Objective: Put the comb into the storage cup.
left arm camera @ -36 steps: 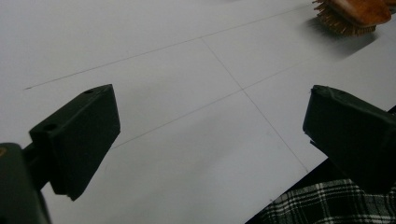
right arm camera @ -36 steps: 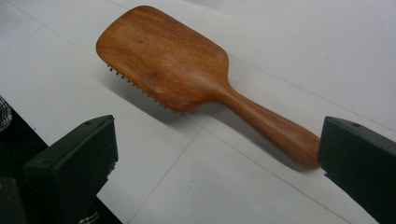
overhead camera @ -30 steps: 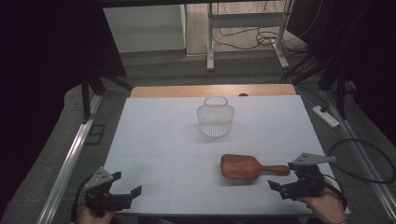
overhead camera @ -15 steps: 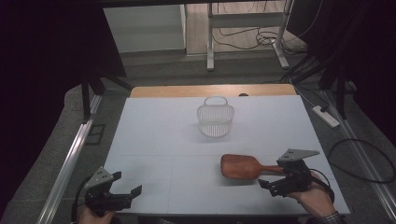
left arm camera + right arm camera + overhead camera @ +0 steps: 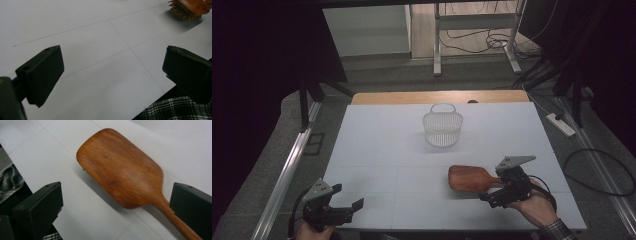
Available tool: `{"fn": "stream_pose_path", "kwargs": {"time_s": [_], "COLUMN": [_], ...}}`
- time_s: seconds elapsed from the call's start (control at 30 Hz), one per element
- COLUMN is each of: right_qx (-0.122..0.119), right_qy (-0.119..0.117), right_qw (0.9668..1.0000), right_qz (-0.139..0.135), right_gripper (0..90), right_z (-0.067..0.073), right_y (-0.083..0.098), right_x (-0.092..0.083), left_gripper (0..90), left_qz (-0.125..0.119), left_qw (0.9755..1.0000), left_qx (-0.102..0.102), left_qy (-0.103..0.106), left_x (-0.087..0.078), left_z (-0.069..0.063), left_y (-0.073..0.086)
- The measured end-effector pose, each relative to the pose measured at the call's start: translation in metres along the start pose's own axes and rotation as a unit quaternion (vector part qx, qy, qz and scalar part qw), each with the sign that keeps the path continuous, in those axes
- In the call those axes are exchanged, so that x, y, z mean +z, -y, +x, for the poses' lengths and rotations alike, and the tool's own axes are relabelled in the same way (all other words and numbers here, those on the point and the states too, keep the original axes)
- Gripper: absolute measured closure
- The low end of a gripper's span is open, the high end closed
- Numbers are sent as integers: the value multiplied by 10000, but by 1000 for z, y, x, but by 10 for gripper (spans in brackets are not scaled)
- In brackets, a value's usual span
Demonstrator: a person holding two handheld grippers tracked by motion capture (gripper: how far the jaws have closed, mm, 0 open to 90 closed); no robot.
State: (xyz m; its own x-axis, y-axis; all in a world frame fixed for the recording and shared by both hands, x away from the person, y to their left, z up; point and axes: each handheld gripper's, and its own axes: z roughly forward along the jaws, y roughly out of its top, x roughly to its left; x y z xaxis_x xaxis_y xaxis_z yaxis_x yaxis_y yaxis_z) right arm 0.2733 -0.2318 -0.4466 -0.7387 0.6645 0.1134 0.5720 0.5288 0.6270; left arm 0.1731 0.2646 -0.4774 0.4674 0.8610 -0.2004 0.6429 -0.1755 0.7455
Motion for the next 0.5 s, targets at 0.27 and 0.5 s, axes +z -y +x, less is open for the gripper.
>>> {"fn": "stream_pose_path", "kwargs": {"time_s": [0.27,0.5], "right_qx": [-92,-272], "right_qy": [-34,-82], "right_qw": [9997,9984], "right_qz": [231,485], "right_gripper": [0,0], "right_z": [7,16], "right_y": [-9,-18], "right_x": [9,21], "left_gripper": [43,44], "left_qz": [3,9], "left_qw": [10000,10000], "left_qx": [-15,-39], "left_qy": [3,1], "left_x": [0,0], "left_z": [0,1], "left_y": [0,0]}}
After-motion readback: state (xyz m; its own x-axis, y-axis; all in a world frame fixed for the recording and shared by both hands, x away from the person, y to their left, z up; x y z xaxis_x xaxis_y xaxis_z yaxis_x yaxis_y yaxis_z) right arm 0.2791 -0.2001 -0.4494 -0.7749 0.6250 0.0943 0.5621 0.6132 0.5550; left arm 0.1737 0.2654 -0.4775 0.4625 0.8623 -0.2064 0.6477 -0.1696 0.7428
